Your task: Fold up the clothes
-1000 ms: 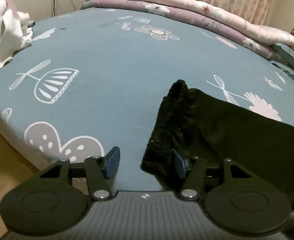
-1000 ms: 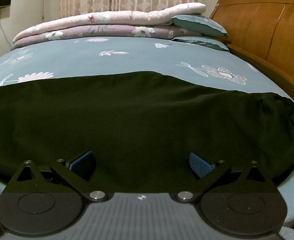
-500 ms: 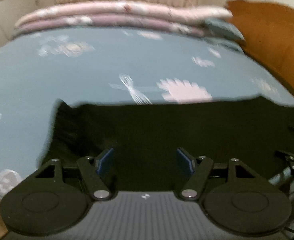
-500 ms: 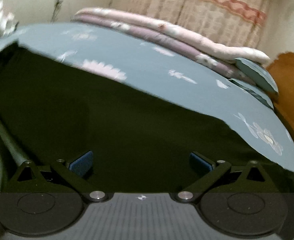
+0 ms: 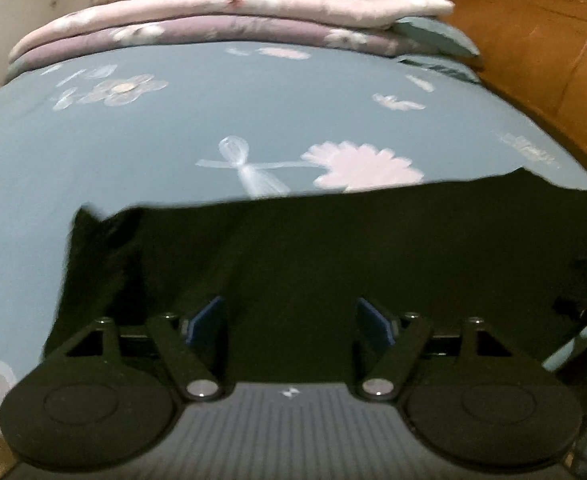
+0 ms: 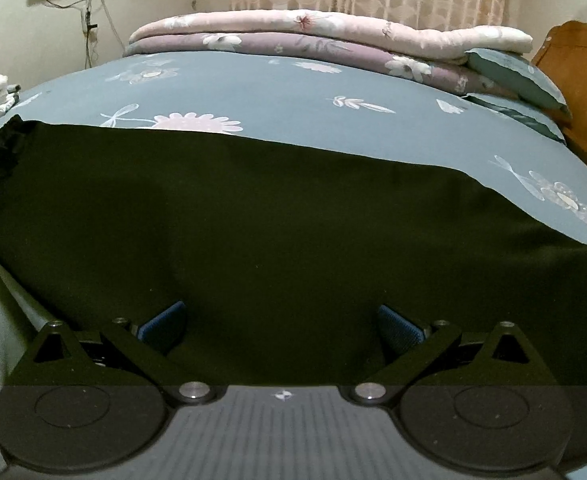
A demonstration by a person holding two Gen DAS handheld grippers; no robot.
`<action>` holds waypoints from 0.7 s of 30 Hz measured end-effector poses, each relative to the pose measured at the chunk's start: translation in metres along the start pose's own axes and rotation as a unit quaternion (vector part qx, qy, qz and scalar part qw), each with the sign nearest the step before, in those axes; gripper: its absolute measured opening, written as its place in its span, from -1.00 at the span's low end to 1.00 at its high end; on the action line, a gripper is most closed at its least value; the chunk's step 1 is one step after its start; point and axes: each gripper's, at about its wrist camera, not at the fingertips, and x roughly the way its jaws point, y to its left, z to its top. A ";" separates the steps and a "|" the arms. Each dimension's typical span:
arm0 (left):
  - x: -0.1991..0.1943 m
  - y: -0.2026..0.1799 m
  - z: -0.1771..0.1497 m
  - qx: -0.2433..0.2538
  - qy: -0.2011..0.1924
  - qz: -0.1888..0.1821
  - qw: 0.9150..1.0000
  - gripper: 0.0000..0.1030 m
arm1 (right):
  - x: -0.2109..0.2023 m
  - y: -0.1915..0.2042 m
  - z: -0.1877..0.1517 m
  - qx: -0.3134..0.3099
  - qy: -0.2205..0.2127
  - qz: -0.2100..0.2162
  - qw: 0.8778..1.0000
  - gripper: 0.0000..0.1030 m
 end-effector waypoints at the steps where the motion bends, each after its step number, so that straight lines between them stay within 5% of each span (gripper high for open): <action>1: 0.005 0.000 0.006 0.001 -0.001 -0.006 1.000 0.48 | 0.000 0.000 0.000 0.000 -0.002 0.001 1.000 1.00; 11: 0.057 0.038 0.029 -0.061 -0.006 -0.027 0.998 0.49 | 0.004 -0.001 -0.003 -0.003 -0.014 0.007 1.000 1.00; 14: 0.053 0.049 0.025 -0.068 -0.010 0.013 0.998 0.48 | 0.004 -0.002 -0.004 -0.003 -0.019 0.009 1.000 1.00; 21: 0.033 0.035 0.024 -0.047 -0.006 0.042 0.998 0.49 | 0.001 0.003 0.011 -0.020 -0.003 -0.012 1.000 1.00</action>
